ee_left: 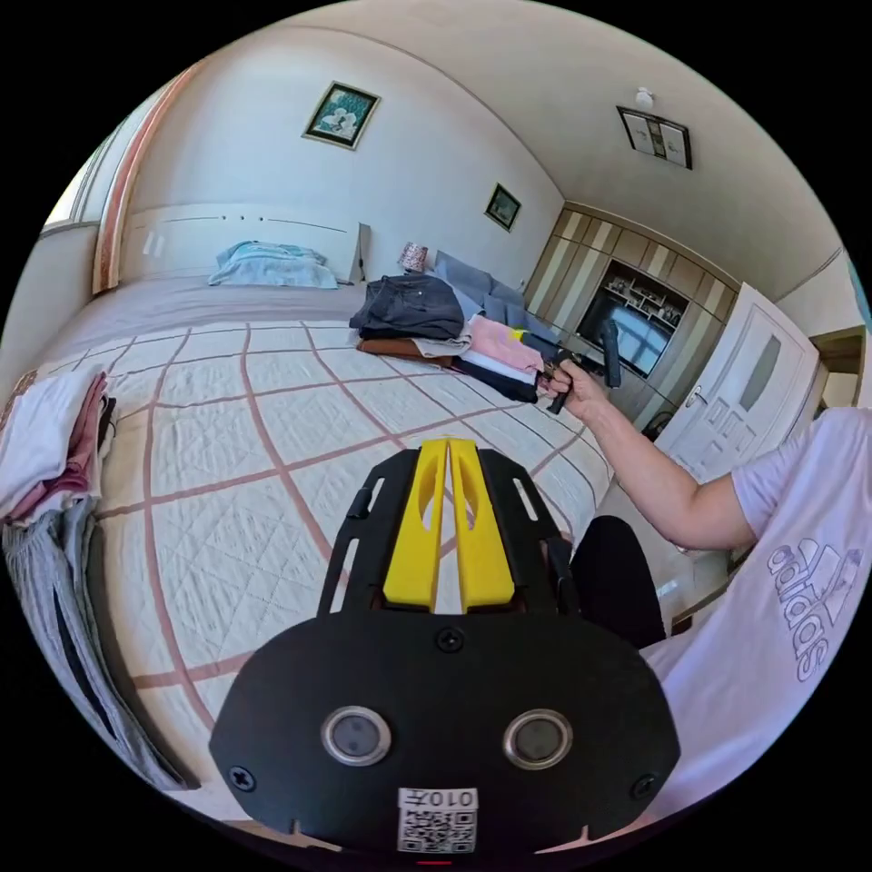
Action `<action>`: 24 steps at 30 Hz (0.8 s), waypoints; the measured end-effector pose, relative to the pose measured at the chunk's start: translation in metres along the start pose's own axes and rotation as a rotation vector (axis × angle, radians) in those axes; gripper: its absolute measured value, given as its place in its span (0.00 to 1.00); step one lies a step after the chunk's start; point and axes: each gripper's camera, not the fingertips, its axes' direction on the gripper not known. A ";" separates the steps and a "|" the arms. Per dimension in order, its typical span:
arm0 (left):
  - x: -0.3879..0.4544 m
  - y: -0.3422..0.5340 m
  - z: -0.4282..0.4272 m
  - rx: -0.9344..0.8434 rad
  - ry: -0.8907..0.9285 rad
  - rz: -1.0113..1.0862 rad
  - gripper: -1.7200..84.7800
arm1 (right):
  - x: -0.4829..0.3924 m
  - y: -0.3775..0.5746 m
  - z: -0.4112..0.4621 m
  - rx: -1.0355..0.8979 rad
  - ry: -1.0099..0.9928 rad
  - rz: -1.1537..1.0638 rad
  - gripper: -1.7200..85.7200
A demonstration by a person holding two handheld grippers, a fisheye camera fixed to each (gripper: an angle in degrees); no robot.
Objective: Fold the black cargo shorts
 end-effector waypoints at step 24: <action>-0.033 0.051 -0.053 0.082 0.082 -0.208 0.02 | -0.014 -0.224 0.133 -0.469 0.073 -0.161 0.09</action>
